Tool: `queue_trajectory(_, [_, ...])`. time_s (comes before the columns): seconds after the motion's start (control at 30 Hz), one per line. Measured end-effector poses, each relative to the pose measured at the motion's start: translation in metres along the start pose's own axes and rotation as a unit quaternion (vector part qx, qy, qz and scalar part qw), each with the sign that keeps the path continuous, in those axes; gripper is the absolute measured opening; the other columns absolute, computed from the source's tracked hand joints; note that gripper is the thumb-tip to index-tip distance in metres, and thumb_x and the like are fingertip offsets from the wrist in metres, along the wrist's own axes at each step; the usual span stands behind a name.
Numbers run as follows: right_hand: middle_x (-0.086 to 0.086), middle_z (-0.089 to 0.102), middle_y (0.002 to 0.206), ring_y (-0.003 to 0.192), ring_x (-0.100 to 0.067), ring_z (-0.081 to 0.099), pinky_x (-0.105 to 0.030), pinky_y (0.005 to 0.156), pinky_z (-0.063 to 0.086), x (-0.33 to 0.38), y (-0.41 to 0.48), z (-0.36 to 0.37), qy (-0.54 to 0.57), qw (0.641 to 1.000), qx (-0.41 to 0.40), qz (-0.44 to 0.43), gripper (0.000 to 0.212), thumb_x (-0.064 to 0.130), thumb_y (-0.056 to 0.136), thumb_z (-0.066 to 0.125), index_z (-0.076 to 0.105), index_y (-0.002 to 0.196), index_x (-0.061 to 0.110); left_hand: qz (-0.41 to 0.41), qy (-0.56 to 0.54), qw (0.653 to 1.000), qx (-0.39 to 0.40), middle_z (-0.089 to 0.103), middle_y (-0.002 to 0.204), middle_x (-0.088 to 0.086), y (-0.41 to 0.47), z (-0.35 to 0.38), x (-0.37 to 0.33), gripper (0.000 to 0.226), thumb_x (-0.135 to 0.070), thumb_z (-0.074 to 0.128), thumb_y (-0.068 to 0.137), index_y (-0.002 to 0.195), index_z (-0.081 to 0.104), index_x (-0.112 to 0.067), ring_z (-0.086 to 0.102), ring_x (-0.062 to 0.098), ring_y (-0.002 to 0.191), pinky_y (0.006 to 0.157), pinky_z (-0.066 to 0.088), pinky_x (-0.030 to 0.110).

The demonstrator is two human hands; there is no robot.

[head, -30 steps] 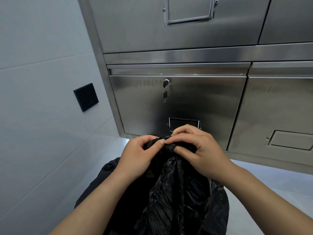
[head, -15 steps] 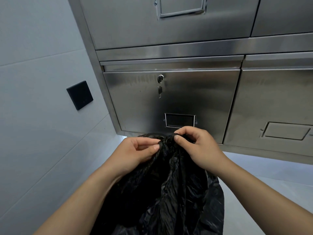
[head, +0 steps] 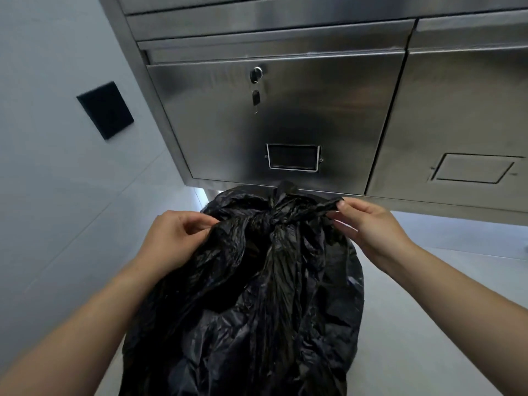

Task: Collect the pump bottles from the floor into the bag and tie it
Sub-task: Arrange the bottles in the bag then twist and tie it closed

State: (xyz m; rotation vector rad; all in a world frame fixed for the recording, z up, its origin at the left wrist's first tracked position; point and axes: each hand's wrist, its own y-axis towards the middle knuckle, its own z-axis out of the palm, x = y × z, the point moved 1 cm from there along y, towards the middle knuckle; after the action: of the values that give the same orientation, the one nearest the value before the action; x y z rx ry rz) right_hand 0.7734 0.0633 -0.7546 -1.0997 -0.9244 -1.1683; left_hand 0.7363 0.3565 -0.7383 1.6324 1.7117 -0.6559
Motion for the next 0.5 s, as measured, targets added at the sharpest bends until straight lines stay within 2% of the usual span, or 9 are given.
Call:
queue_trajectory(0.1, [-0.005,0.067,0.086,0.078,-0.011,0.066,-0.017,0.07,0.053,0.006,0.002,0.01,0.02,0.999,0.027,-0.036,0.02,0.01,0.095,0.046,0.059,0.08,0.013,0.003,-0.058,0.998,-0.007,0.074,0.07,-0.015,0.005,0.0,-0.001,0.024,-0.005,0.067,0.084,0.076,0.072,-0.027,0.065,-0.003,0.061,0.061,0.049,0.008])
queue_trajectory(0.23, [-0.005,0.07,0.089,0.076,-0.01,0.065,-0.017,0.06,0.048,0.013,0.005,0.026,-0.02,0.996,0.03,-0.087,0.019,0.013,0.097,0.043,0.057,0.083,0.015,-0.011,-0.152,0.987,-0.056,0.071,0.072,-0.01,0.01,0.003,-0.007,0.019,-0.015,0.06,0.09,0.077,0.069,-0.026,0.063,0.001,0.061,0.059,0.049,0.011])
queue_trajectory(0.3, [-0.002,0.073,0.09,0.08,-0.01,0.065,-0.018,0.062,0.048,0.014,0.005,0.037,-0.035,0.992,0.021,-0.119,0.018,0.013,0.097,0.042,0.056,0.086,0.013,0.003,-0.163,0.982,-0.095,0.07,0.077,-0.012,0.013,0.006,-0.012,0.019,-0.019,0.054,0.093,0.08,0.067,-0.026,0.062,-0.004,0.068,0.063,0.047,0.008])
queue_trajectory(0.37, [0.005,0.074,0.088,0.083,-0.008,0.066,-0.022,0.073,0.05,0.016,0.003,0.049,-0.046,0.986,0.021,-0.162,0.017,0.014,0.097,0.04,0.055,0.091,0.01,0.001,-0.215,0.97,-0.117,0.072,0.076,-0.015,0.015,0.009,-0.019,0.017,-0.021,0.052,0.094,0.086,0.067,-0.026,0.063,-0.007,0.072,0.065,0.045,0.005])
queue_trajectory(0.5, [0.004,0.072,0.083,0.085,-0.007,0.065,-0.014,0.079,0.045,0.019,-0.004,0.065,-0.045,0.968,-0.004,-0.246,0.017,0.015,0.098,0.038,0.052,0.091,0.012,-0.005,-0.312,0.946,-0.087,0.075,0.078,-0.013,0.016,0.015,-0.032,0.011,-0.03,0.064,0.083,0.086,0.074,-0.032,0.067,-0.002,0.074,0.064,0.049,0.009])
